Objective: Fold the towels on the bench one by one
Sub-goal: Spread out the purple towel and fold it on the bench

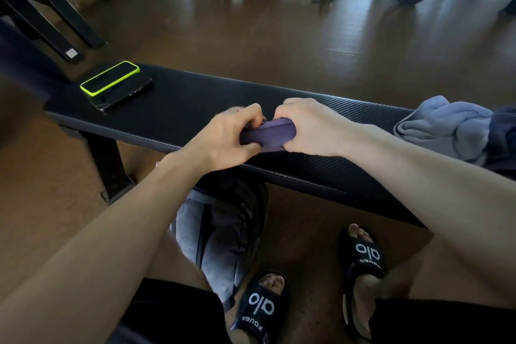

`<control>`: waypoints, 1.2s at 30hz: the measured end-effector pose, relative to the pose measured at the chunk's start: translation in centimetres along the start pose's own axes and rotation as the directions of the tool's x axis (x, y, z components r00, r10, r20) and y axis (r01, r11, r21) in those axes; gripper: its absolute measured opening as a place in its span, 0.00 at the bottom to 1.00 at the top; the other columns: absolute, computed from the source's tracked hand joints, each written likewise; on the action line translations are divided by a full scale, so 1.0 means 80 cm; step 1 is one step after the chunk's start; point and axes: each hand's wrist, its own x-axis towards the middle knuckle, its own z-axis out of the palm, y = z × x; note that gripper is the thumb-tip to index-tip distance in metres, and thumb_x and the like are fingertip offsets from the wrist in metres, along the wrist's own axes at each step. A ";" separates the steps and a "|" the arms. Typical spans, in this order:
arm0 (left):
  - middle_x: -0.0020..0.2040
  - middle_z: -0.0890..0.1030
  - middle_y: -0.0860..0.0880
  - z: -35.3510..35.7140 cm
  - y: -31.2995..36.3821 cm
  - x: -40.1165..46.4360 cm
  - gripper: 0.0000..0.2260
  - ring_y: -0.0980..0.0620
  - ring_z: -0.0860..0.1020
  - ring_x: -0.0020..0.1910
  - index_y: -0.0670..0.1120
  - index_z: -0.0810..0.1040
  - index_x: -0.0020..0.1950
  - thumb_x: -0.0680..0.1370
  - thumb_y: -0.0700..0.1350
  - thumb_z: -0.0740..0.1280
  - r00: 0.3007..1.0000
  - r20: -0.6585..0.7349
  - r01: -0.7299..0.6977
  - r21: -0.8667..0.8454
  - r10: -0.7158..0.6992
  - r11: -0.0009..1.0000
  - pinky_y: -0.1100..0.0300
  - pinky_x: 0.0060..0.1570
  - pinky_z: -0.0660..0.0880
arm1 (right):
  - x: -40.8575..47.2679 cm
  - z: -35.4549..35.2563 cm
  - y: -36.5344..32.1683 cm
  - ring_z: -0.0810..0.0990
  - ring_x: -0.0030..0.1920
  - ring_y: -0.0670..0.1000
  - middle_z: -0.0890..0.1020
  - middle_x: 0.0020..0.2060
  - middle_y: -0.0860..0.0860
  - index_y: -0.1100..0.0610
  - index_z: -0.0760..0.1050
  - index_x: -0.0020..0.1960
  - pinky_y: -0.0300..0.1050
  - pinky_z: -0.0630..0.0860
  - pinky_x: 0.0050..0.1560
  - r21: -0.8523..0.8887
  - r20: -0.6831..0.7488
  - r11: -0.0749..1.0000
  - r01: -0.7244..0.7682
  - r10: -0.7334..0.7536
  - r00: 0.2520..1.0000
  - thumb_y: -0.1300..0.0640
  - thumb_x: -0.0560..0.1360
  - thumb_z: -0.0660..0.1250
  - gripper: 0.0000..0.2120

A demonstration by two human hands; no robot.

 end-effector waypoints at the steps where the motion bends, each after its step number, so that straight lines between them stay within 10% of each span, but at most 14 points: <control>1: 0.45 0.79 0.49 -0.002 -0.003 -0.001 0.11 0.48 0.75 0.45 0.48 0.68 0.47 0.68 0.45 0.67 1.000 0.014 0.020 -0.038 -0.020 0.999 0.46 0.47 0.74 | 0.000 0.000 0.001 0.75 0.44 0.51 0.74 0.44 0.47 0.52 0.78 0.50 0.53 0.76 0.45 0.000 -0.017 1.000 0.009 -0.009 1.000 0.58 0.67 0.73 0.12; 20: 0.51 0.82 0.51 -0.037 -0.030 -0.017 0.18 0.52 0.80 0.52 0.44 0.81 0.55 0.68 0.32 0.74 0.981 -0.181 -0.078 -0.042 0.069 0.996 0.56 0.54 0.76 | 0.015 0.006 -0.021 0.74 0.43 0.52 0.74 0.42 0.46 0.48 0.66 0.49 0.48 0.68 0.36 0.023 -0.044 0.995 0.102 -0.101 0.994 0.56 0.70 0.71 0.16; 25: 0.47 0.81 0.49 -0.053 -0.038 -0.037 0.16 0.50 0.80 0.49 0.42 0.80 0.48 0.65 0.28 0.71 0.979 -0.201 -0.018 -0.054 0.007 0.998 0.48 0.51 0.76 | 0.025 0.016 -0.053 0.76 0.48 0.51 0.75 0.50 0.43 0.51 0.68 0.66 0.49 0.74 0.45 0.006 0.017 0.997 0.073 -0.073 0.997 0.46 0.69 0.73 0.29; 27: 0.47 0.82 0.48 -0.058 -0.044 -0.048 0.15 0.51 0.81 0.49 0.42 0.81 0.48 0.64 0.28 0.70 0.980 -0.196 0.016 -0.066 -0.029 0.998 0.49 0.51 0.77 | 0.031 0.030 -0.067 0.77 0.45 0.51 0.76 0.45 0.45 0.51 0.73 0.52 0.47 0.72 0.40 -0.035 0.051 0.993 0.108 -0.107 0.993 0.41 0.71 0.71 0.17; 31: 0.51 0.80 0.46 -0.070 -0.055 -0.069 0.17 0.53 0.79 0.50 0.41 0.75 0.53 0.65 0.36 0.68 0.945 -0.172 0.235 -0.230 -0.277 0.944 0.57 0.49 0.78 | 0.037 0.052 -0.096 0.72 0.35 0.45 0.71 0.35 0.45 0.46 0.63 0.36 0.38 0.61 0.32 -0.016 0.075 0.994 0.109 -0.108 0.991 0.42 0.77 0.67 0.18; 36: 0.46 0.77 0.47 -0.052 -0.107 -0.094 0.15 0.51 0.76 0.45 0.42 0.72 0.53 0.76 0.52 0.68 0.665 0.052 0.744 -0.134 -0.745 0.655 0.55 0.39 0.70 | 0.039 0.083 -0.125 0.70 0.33 0.45 0.70 0.36 0.45 0.51 0.64 0.37 0.41 0.64 0.33 0.029 -0.012 0.999 0.030 -0.030 0.999 0.45 0.80 0.65 0.17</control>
